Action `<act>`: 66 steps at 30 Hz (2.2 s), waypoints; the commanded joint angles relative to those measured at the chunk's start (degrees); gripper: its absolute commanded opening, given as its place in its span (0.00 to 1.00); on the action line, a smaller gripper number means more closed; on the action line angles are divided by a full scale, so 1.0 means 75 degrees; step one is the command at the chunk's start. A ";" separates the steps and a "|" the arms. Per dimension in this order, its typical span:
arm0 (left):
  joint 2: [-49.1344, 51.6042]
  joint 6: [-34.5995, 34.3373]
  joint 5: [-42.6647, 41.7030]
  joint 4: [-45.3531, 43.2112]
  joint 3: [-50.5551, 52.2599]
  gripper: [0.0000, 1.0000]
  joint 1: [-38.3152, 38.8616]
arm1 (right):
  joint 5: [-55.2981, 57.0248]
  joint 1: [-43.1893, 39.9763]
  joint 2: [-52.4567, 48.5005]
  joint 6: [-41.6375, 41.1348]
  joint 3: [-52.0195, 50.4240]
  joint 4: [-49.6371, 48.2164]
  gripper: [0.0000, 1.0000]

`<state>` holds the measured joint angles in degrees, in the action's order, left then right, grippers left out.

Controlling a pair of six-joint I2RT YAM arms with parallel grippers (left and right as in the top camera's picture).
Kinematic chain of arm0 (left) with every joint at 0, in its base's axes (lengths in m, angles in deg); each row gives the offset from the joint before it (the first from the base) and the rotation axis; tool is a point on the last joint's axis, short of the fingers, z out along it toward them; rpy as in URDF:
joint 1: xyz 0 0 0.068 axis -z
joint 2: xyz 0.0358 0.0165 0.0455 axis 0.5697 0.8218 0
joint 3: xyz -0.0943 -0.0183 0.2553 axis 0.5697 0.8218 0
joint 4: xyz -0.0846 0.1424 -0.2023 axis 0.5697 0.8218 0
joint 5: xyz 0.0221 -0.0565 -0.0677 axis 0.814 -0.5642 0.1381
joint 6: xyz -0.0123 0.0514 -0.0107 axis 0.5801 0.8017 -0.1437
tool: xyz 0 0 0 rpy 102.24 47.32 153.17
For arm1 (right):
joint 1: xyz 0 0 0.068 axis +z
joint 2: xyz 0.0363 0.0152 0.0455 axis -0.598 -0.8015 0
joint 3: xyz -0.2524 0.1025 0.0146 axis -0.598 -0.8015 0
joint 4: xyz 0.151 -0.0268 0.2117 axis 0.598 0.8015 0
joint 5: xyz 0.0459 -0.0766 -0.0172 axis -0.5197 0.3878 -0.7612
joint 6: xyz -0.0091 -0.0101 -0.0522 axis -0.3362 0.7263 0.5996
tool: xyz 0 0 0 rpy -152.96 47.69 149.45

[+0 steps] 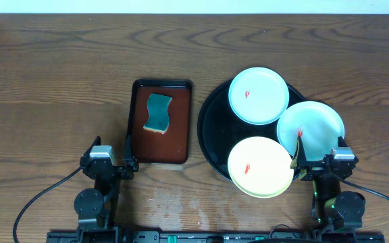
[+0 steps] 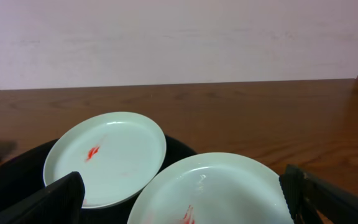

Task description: Clean dirty plates on tray and stack at the side

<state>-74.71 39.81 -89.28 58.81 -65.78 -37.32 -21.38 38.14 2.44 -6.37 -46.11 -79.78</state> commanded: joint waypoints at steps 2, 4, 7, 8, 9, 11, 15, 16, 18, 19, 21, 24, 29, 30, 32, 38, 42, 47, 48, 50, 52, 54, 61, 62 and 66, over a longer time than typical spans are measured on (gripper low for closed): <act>0.0003 0.0067 -0.0323 0.0344 0.0052 0.79 -0.0038 | -0.0134 0.0070 -0.0012 0.0026 -0.0009 0.0041 0.99; 0.0003 0.0067 -0.0329 0.0344 0.0052 0.79 -0.0038 | -0.0358 0.0070 -0.0012 0.0015 -0.0009 0.0035 0.99; 0.0003 0.0050 -0.0326 0.0210 0.0052 0.79 -0.0032 | -0.0396 0.0070 -0.0012 -0.0318 -0.0009 0.0032 0.99; 0.0003 0.0044 -0.0335 0.0137 0.0052 0.79 -0.0032 | -0.0399 0.0070 -0.0012 -0.0318 -0.0009 0.0032 0.99; 0.0003 0.0044 -0.0498 0.0067 0.0044 0.79 -0.0029 | -0.0428 0.0070 -0.0012 -0.0353 -0.0009 0.0020 0.99; 0.0003 -0.0166 -0.0918 0.0125 -0.0073 0.79 -0.0032 | -0.0586 0.0070 -0.0012 -0.0664 -0.0009 0.0012 0.99; 0.0076 -0.1026 -0.1282 0.0769 -0.0787 0.79 -0.0032 | -0.0801 0.0070 -0.0012 -0.0746 0.0297 0.0321 0.99; 0.0187 -0.1023 -0.1341 0.0988 -0.1116 0.79 -0.0032 | -0.0801 0.0070 -0.0017 -0.0746 0.0533 0.0530 0.99; 0.0516 -0.0988 -0.1443 0.1443 -0.1816 0.79 -0.0032 | -0.0793 0.0067 -0.0099 -0.0810 0.1072 0.0938 0.99; 0.0761 -0.0912 -0.1553 0.1638 -0.2212 0.79 -0.0032 | -0.0793 0.0067 -0.0195 -0.0836 0.1390 0.1125 0.99; 0.1457 -0.0659 -0.1920 0.1961 -0.3121 0.79 -0.0032 | -0.0781 0.0067 -0.0589 -0.0924 0.2189 0.1553 0.99; 0.2690 -0.0519 -0.2270 0.2620 -0.4497 0.79 -0.0032 | -0.0775 0.0067 -0.1550 -0.1113 0.3445 0.2235 0.99; 0.5249 -0.0239 -0.2559 0.4931 -0.7169 0.79 -0.0029 | -0.0810 0.0070 -0.4045 -0.1204 0.6169 0.4226 0.99; 0.5750 -0.0239 -0.2559 0.5490 -0.7685 0.79 -0.0029 | -0.0810 0.0070 -0.4587 -0.1201 0.6764 0.4771 0.99; 0.6752 -0.0236 -0.2559 0.6659 -0.8696 0.79 -0.0029 | -0.0801 0.0067 -0.5741 -0.1166 0.7976 0.5971 0.99; 0.9160 -0.0513 -0.2602 0.8029 -1.0252 0.79 -0.0032 | -0.0807 0.0070 -0.8929 -0.1172 1.0681 0.7863 0.99; 1.0060 -0.1084 -0.2716 0.7962 -1.0252 0.79 -0.0032 | -0.0979 0.0070 -1.0051 -0.1172 1.1159 0.8201 0.97; 1.0864 -0.1137 -0.2801 0.8052 -1.0249 0.77 -0.0009 | -0.1003 0.0070 -1.0955 -0.0880 1.1156 0.8064 0.79; 1.0969 -0.1137 -0.2780 0.8049 -1.0247 0.68 -0.0009 | -0.1003 0.0073 -1.1141 -0.0758 1.1156 0.7988 0.75; 1.1153 -0.1139 -0.2565 0.7988 -1.0247 0.56 -0.0003 | -0.1000 0.0076 -1.1505 -0.0650 1.1156 0.7848 0.65; 1.1296 -0.1145 -0.2314 0.7941 -1.0247 0.54 0.0044 | -0.1003 0.0073 -1.1867 -0.0653 1.1156 0.7720 0.59; 1.1401 -0.1151 -0.2101 0.7941 -1.0247 0.54 0.0119 | -0.1000 0.0067 -1.2254 -0.0653 1.1156 0.7542 0.59; 1.1453 -0.1169 -0.1626 0.7851 -1.0232 0.54 0.0510 | -0.1003 0.0070 -1.3735 -0.0423 1.1153 0.6679 0.61; 1.1453 -0.1169 -0.1626 0.7819 -1.0229 0.54 0.0548 | -0.1003 0.0070 -1.3927 -0.0425 1.1153 0.6534 0.59; 1.1453 -0.1169 -0.1623 0.7673 -1.0200 0.54 0.0595 | -0.1000 0.0067 -1.4568 -0.0425 1.1153 0.6044 0.49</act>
<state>11.02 31.14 -102.61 116.68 -141.80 -32.99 -28.64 38.14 -104.57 -10.08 36.38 -33.55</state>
